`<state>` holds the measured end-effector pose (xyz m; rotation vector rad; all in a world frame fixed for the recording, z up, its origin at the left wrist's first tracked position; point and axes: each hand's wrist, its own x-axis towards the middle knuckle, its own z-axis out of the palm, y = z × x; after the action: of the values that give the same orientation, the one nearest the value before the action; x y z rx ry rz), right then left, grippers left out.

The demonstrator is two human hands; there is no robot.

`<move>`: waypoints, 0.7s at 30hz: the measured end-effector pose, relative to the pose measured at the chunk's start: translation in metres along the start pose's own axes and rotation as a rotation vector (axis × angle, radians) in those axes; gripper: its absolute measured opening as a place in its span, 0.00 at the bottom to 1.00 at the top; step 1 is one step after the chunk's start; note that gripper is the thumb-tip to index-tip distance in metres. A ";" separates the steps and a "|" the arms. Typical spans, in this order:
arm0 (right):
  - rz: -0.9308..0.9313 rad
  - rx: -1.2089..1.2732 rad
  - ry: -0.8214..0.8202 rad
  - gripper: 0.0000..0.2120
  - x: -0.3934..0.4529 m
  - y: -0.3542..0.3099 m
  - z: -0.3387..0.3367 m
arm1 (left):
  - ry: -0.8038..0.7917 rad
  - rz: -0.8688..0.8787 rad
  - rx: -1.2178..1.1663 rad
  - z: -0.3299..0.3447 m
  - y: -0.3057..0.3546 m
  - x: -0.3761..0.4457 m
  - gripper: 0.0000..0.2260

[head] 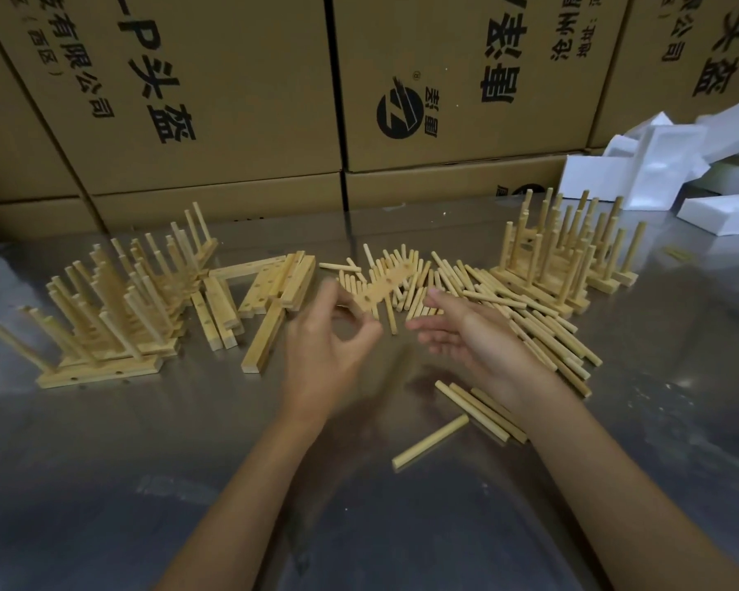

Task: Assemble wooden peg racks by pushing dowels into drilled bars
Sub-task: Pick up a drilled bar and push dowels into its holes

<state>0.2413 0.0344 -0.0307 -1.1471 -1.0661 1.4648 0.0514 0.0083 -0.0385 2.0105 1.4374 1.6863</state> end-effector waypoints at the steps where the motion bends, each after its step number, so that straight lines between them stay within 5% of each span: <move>1: 0.011 0.059 -0.004 0.15 0.000 -0.001 0.001 | -0.059 0.009 -0.040 0.004 0.004 -0.002 0.07; 6: -0.020 0.253 0.082 0.08 0.002 -0.003 -0.006 | -0.192 -0.156 -0.182 0.018 0.006 -0.006 0.13; 14: 0.003 0.129 0.010 0.13 0.000 -0.001 -0.004 | -0.345 -0.307 -0.367 0.015 0.000 -0.005 0.18; 18: -0.113 -0.196 -0.081 0.10 -0.008 -0.004 -0.002 | -0.571 -0.490 -0.509 0.006 0.002 -0.004 0.23; 21: -0.128 -0.468 -0.203 0.12 -0.017 -0.009 0.002 | -0.634 -0.623 -0.574 0.003 0.002 -0.006 0.16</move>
<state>0.2423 0.0188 -0.0193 -1.2358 -1.6554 1.2849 0.0556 0.0040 -0.0422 1.3800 1.0288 0.9231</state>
